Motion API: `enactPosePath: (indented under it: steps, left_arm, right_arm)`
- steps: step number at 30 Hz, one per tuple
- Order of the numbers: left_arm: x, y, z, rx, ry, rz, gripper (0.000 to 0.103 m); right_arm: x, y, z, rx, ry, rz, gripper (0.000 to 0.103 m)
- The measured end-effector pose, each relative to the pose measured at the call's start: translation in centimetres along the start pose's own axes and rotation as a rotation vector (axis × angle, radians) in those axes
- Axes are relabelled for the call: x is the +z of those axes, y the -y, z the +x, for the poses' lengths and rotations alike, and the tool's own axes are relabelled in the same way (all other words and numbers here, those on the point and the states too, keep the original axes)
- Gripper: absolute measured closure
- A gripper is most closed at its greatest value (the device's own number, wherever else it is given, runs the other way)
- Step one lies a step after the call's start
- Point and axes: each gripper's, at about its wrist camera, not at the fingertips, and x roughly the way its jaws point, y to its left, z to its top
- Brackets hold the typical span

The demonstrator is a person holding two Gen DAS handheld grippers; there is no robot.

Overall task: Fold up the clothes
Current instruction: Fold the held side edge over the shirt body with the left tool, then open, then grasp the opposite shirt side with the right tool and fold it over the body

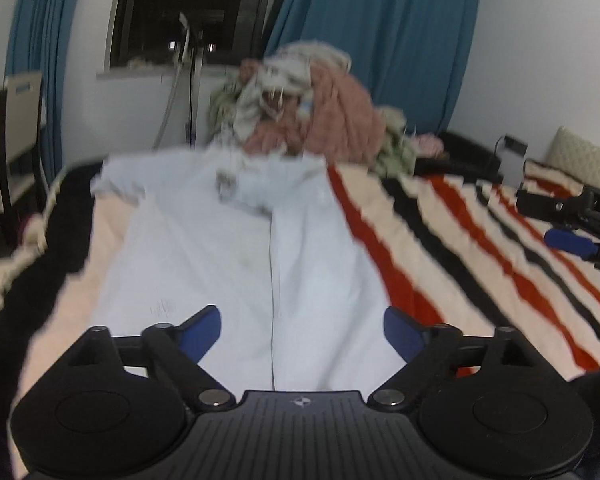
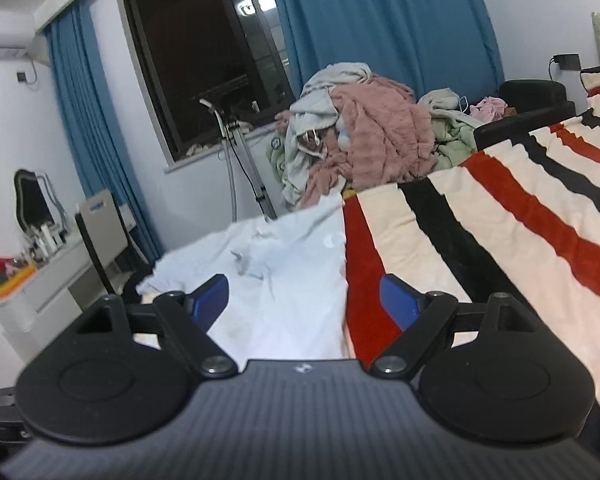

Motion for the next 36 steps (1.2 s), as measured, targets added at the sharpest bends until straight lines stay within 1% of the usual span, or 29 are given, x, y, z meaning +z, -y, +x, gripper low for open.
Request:
enactPosePath:
  steps: [2,4,6,8,10,13,16,18,20,21,23,24,27,30,34,36]
  left_arm:
    - [1.7,0.5,-2.0,-0.001,0.033,0.009,0.000]
    - [3.3,1.0,-3.4,-0.003,0.047,0.008,0.000]
    - [4.6,0.9,-4.4,0.003,0.041,-0.027,0.000]
    - [5.9,0.6,-5.0,-0.001,0.039,-0.051,0.000]
    - [7.5,0.4,-5.2,-0.001,0.046,-0.037,0.000]
    - [10.1,-0.2,-4.8,0.007,0.077,-0.010,0.000]
    - [11.7,-1.3,-3.7,0.006,0.099,-0.023,0.000]
    - [11.8,-2.2,-2.5,0.001,0.123,-0.041,0.000]
    - [11.4,-2.9,-0.7,-0.005,0.130,-0.036,0.000]
    - [11.0,-3.2,0.5,0.004,0.127,-0.027,0.000]
    - [10.1,-4.2,2.7,0.022,0.111,-0.010,0.000]
    - [9.5,-4.8,4.0,0.032,0.090,-0.007,0.000]
    - [7.9,-7.3,6.4,0.062,0.058,-0.012,0.000]
    - [6.8,-10.2,7.7,0.064,0.050,-0.055,0.000]
    - [4.7,-14.7,8.2,0.020,0.060,-0.170,0.000]
    - [4.3,-16.1,8.7,0.027,0.068,-0.177,0.000]
  right_arm:
    - [1.3,-1.1,-0.9,0.003,-0.001,-0.028,0.019]
    - [2.4,-2.4,-1.5,0.040,-0.010,-0.069,0.019]
    - [3.4,-3.0,-1.7,0.070,-0.034,-0.040,0.019]
    - [4.4,-3.4,-1.6,0.076,-0.052,-0.014,0.019]
    - [5.0,-3.8,-1.5,0.060,-0.041,-0.041,0.019]
    - [5.3,-4.2,-1.4,0.032,-0.011,-0.098,0.019]
    - [4.6,-2.9,-0.6,0.050,-0.026,-0.061,0.019]
    - [4.1,-2.4,0.8,0.033,-0.049,-0.073,0.019]
    - [3.8,-2.4,2.9,0.009,-0.087,-0.094,0.019]
    - [3.9,-2.5,3.9,0.005,-0.102,-0.103,0.019]
    - [4.0,-3.3,6.2,0.003,-0.129,-0.126,0.019]
    - [4.1,-3.8,7.5,0.005,-0.141,-0.137,0.019]
    - [4.2,-5.7,12.5,0.029,-0.172,-0.173,0.019]
    - [3.0,-8.9,18.7,0.067,-0.199,-0.245,0.019]
    - [0.2,-14.2,26.6,0.143,-0.219,-0.369,0.019]
    - [-1.3,-16.9,30.5,0.181,-0.229,-0.430,0.019]
